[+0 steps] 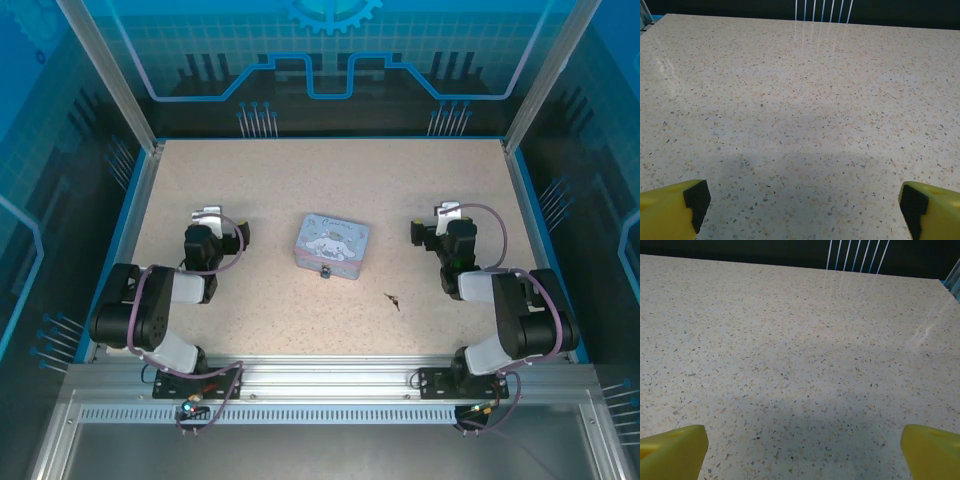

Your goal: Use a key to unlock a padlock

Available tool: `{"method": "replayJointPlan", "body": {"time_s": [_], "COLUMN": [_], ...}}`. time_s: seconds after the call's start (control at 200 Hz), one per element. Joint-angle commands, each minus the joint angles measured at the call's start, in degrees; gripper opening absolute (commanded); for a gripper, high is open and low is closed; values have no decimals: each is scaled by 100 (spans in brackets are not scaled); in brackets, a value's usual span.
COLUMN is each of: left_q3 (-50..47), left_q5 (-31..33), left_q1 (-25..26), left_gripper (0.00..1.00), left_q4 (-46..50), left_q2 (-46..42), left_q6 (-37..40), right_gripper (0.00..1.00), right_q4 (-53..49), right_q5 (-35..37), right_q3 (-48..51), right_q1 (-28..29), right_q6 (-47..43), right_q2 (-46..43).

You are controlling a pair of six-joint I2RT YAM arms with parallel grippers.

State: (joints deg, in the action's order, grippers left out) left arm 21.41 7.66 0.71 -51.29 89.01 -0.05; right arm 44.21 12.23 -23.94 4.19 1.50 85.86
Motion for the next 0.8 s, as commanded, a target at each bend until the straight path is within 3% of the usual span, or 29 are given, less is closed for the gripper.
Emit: {"method": "replayJointPlan", "body": {"time_s": [0.0,0.595,0.675,0.795], "left_q3": [65,44,63,357], "left_q5": [16,-70,-17,307], "left_q1": [25,-14,40,87], "left_gripper": [99,99,99,99], "left_q4": [-84,-123,86,1189], "left_q2": [-24,-29,-279,-944], "left_q6": [-29,-41,4,-42], "right_gripper": [100,100,100,100], "right_q4": [150,185,-180,-2121], "right_q5": [104,183,339,645], "right_q3": [65,71,-23,-717], "right_q1": [52,34,107,188], "right_q6": [79,92,67,384], "right_q2": [9,-28,-322,-1073]}}
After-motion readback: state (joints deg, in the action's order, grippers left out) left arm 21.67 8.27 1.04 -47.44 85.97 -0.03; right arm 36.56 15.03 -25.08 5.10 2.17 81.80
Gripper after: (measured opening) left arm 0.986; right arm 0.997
